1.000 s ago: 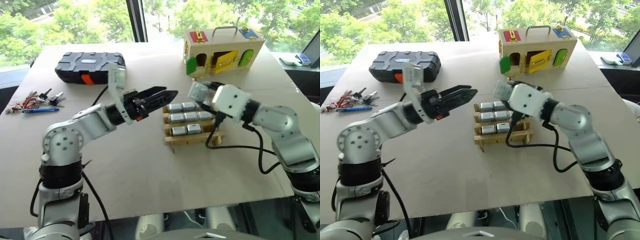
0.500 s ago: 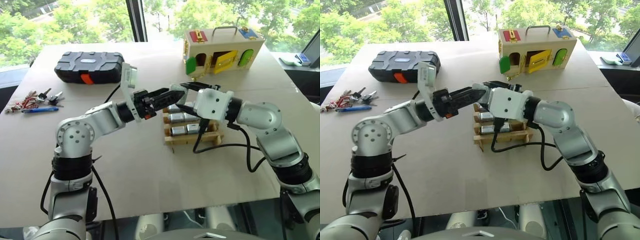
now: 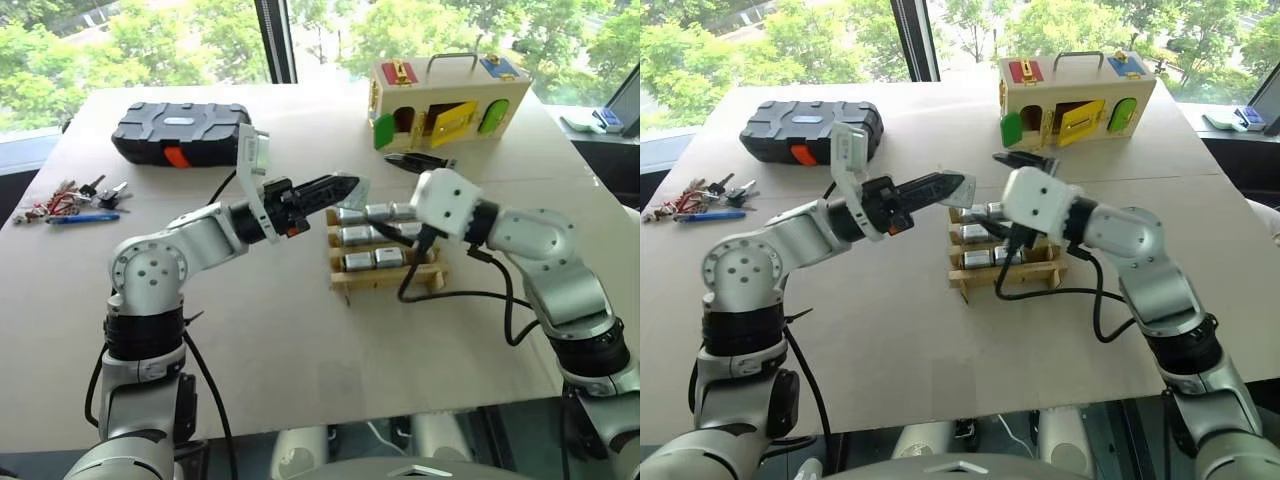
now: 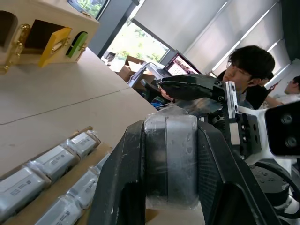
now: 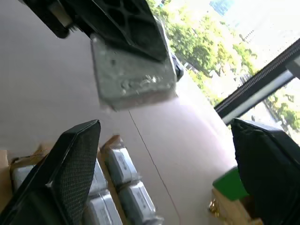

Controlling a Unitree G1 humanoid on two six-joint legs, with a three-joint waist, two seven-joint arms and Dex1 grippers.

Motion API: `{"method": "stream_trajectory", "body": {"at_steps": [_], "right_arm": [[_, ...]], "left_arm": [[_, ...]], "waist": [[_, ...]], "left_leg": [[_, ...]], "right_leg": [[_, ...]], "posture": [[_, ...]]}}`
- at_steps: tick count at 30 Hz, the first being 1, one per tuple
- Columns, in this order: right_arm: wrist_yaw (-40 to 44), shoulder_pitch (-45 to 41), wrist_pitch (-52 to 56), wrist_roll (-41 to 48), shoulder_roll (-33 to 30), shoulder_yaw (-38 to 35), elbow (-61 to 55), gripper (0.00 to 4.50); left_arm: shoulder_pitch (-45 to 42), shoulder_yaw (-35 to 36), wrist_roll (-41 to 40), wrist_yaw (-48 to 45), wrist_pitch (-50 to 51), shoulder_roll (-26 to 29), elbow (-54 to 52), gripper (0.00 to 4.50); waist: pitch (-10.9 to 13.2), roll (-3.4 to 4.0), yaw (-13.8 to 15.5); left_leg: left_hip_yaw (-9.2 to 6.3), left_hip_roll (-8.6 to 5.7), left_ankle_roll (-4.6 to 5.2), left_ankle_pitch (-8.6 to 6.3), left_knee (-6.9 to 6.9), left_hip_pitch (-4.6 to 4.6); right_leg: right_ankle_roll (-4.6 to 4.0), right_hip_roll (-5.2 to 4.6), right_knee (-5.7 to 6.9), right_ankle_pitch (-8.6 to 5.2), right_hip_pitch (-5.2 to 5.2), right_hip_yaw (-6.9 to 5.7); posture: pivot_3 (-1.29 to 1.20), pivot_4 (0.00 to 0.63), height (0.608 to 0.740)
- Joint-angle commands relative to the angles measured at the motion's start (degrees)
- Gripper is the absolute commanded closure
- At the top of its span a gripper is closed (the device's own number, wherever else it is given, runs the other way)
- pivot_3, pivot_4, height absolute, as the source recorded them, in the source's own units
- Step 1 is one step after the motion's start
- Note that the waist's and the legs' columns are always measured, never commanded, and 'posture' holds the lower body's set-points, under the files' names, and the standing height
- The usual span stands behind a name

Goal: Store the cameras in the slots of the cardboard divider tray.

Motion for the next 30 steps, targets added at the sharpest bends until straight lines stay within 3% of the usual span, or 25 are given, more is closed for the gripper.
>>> {"method": "stream_trajectory", "body": {"at_steps": [1,8,11,17,22,30], "right_arm": [[1.2,6.4,2.3,7.0,-2.9,-10.1,-6.3,0.0],[4.5,24.8,3.1,15.8,-8.4,-26.4,-12.0,0.0],[4.6,29.6,5.2,19.4,-9.7,-30.7,-14.1,0.0],[4.5,32.3,9.0,26.0,-12.0,-35.3,-16.7,0.0],[1.4,35.5,10.7,27.8,-12.0,-37.5,-20.3,0.0],[-1.3,43.6,10.9,29.7,-10.5,-39.8,-26.1,0.0]], "left_arm": [[-2.0,-3.0,6.3,-5.2,-4.5,0.3,-2.2,3.7],[-5.2,-10.8,16.6,-8.1,-7.4,-3.6,0.3,3.7],[-7.3,-15.1,18.6,-15.2,-5.7,-2.2,1.7,3.7],[-12.9,-23.9,27.9,-25.9,-9.5,-3.2,10.8,3.7],[-15.2,-26.3,32.2,-29.2,-11.0,-7.2,15.4,3.7],[-18.1,-32.4,45.1,-33.4,-22.2,-12.0,24.9,3.7]], "waist": [[0.0,0.0,0.4],[0.0,-0.03,0.8],[0.0,-0.04,0.6],[0.0,-0.04,0.9],[0.0,-0.06,1.0],[0.0,-0.07,0.9]], "left_leg": [[0.01,-0.01,0.0,0.0,0.0,0.0],[0.01,-0.05,0.02,-0.02,0.01,0.02],[-0.01,-0.02,0.22,-0.13,0.03,0.04],[-0.03,0.02,0.27,-0.16,0.08,0.17],[-0.03,0.01,0.34,-0.2,0.13,-0.02],[-0.05,-0.01,0.4,-0.24,0.22,-0.03]], "right_leg": [[0.0,0.01,-0.01,0.0,0.0,0.0],[0.0,0.03,-0.06,-0.01,0.04,0.02],[0.01,0.1,-0.06,-0.01,0.06,0.04],[-0.01,0.18,0.14,-0.25,0.04,0.09],[-0.22,0.12,0.02,-0.16,0.01,0.11],[-0.02,0.13,-0.04,-0.26,0.03,0.1]], "posture": [[0.0,0.15,0.74],[0.0,0.15,0.74],[0.0,0.15,0.74],[0.0,0.15,0.74],[0.0,0.15,0.74],[0.0,0.15,0.74]]}}
